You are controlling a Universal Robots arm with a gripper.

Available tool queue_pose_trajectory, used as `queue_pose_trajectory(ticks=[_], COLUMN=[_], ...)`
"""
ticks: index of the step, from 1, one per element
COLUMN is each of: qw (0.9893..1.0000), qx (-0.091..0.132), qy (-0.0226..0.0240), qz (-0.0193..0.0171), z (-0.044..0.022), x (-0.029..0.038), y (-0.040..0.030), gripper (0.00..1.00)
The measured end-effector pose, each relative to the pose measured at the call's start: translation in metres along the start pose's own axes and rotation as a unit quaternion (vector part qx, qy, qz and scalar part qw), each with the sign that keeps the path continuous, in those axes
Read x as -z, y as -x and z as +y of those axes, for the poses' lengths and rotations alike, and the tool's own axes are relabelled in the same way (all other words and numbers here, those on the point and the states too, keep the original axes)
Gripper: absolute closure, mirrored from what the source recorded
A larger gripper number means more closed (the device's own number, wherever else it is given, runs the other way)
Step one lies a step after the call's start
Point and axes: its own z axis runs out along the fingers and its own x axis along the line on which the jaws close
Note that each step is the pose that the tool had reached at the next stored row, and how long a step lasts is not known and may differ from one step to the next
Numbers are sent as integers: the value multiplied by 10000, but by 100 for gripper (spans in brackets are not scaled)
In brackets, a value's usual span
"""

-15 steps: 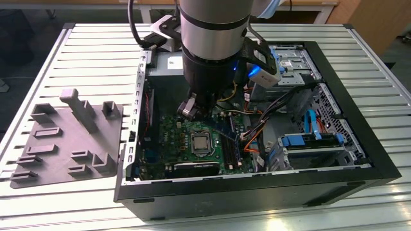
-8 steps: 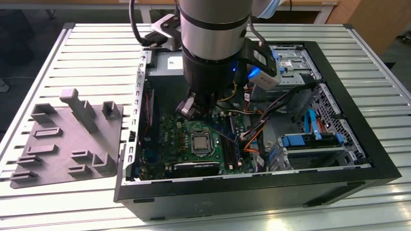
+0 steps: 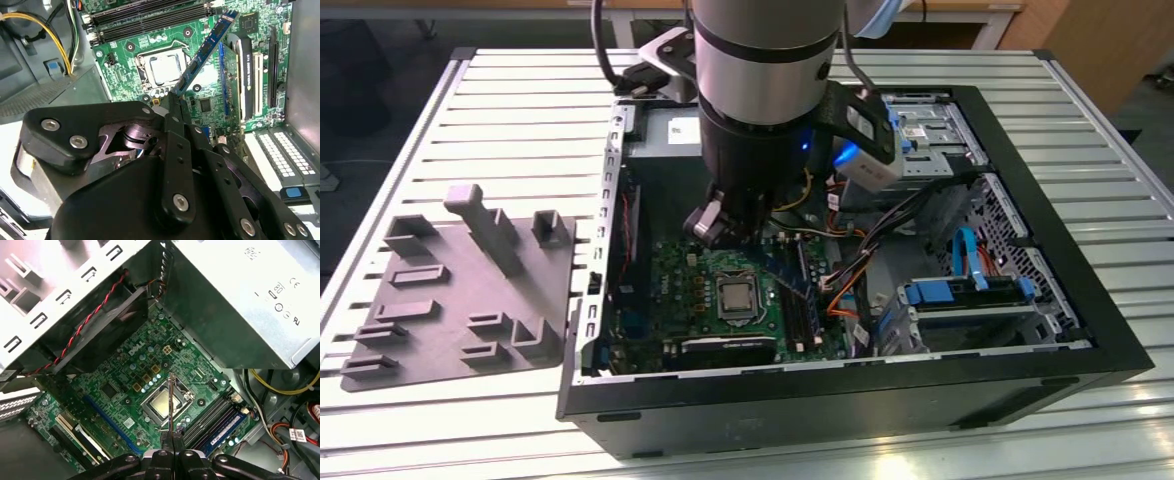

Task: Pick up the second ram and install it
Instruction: 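Insert the second ram into the second slot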

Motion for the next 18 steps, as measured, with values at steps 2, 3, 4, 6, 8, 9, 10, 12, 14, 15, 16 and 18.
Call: queue_pose_trajectory(ticks=[2, 3, 4, 6, 8, 9, 10, 12, 14, 15, 16, 18], qw=[10000, 10000, 9999, 9998, 9996, 9996, 9994, 9992, 9989, 9987, 9985, 9981], qx=[-64, -96, -129, -198, -264, -297, -331, -402, -470, -505, -540, -611], qy=[-3, -4, -6, -10, -13, -15, -16, -20, -23, -25, -27, -30], qz=[-3, -4, -6, -8, -11, -12, -14, -17, -20, -22, -23, -26], z=[0, 0, 0, 0, 0, 0, 0, 0, 0, 0, 0, 0], x=[0, 0, 0, 0, 0, 0, 0, 0, 0, 0, 0, 1], y=[0, 0, 0, 0, 0, 0, 0, 0, 0, 0, 0, 0], gripper=[88, 88, 88, 88, 88, 88, 88, 88, 88, 88, 88, 88])
